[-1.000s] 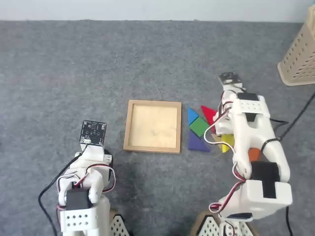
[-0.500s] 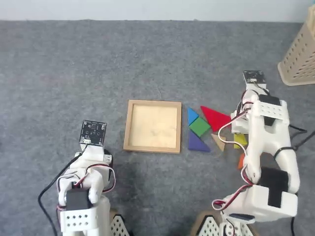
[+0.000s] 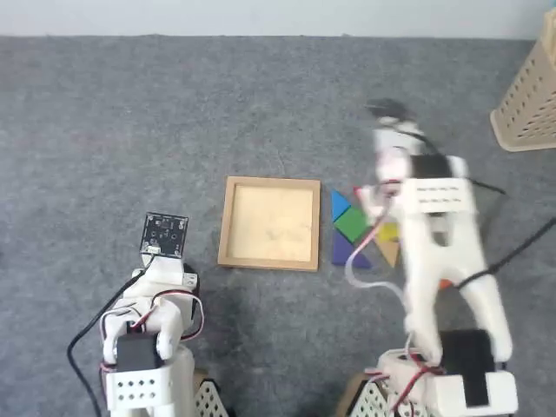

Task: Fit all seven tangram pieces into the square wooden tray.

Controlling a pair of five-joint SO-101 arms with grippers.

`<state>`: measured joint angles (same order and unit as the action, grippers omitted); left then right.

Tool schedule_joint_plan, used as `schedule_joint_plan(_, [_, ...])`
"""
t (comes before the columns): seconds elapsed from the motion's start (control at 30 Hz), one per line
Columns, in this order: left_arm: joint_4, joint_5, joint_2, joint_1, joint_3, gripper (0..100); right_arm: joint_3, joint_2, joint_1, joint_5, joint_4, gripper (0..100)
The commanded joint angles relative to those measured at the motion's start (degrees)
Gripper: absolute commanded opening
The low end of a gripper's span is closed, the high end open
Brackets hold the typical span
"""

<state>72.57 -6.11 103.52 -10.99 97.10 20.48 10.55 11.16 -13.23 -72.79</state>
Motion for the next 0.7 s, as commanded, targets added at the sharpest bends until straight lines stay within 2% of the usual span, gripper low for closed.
schedule_joint_plan(0.0, [0.0,0.4,1.2,0.1,-0.6,7,-8.4,3.2,12.1,-0.6,-2.2,0.6])
schedule_joint_plan(0.13, [0.0,0.4,1.2,0.1,-0.6,7,-14.9,-2.0,21.6,1.1,-1.9,0.6])
schedule_joint_plan(0.27, [0.0,0.4,1.2,0.1,-0.6,7,-19.8,-10.2,26.9,2.7,1.4,0.6])
schedule_joint_plan(0.43, [0.0,0.4,1.2,0.1,-0.6,7,-22.2,-19.6,29.3,2.8,8.4,0.6])
schedule_joint_plan(0.67, [0.0,0.4,1.2,0.1,-0.6,7,-24.5,-24.8,29.2,4.4,8.2,0.8])
